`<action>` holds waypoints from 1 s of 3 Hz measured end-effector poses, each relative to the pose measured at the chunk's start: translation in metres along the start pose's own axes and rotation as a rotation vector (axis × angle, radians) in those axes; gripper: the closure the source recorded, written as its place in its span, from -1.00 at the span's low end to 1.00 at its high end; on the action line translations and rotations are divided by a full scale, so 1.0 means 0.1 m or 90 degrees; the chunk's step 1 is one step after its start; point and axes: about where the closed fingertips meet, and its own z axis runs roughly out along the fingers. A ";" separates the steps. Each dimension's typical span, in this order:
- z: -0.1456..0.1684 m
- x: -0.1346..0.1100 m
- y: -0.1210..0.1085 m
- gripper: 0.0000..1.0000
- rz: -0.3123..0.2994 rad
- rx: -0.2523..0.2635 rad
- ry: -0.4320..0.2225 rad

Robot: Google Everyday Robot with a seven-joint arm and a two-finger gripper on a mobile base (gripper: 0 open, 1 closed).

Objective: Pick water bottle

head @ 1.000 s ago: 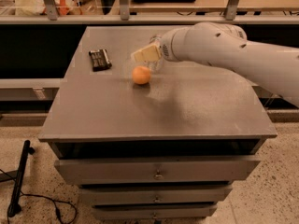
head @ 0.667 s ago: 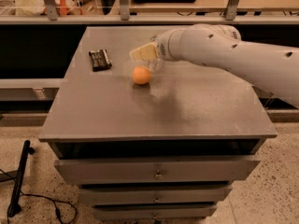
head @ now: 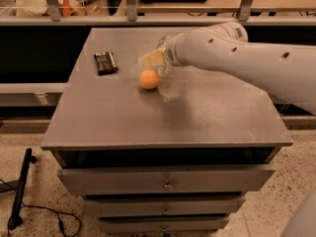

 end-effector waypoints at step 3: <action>0.10 0.08 0.18 0.23 -0.021 -0.008 0.018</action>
Offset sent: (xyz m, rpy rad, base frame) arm -0.0020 0.0211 -0.0211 -0.0390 0.0278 0.0260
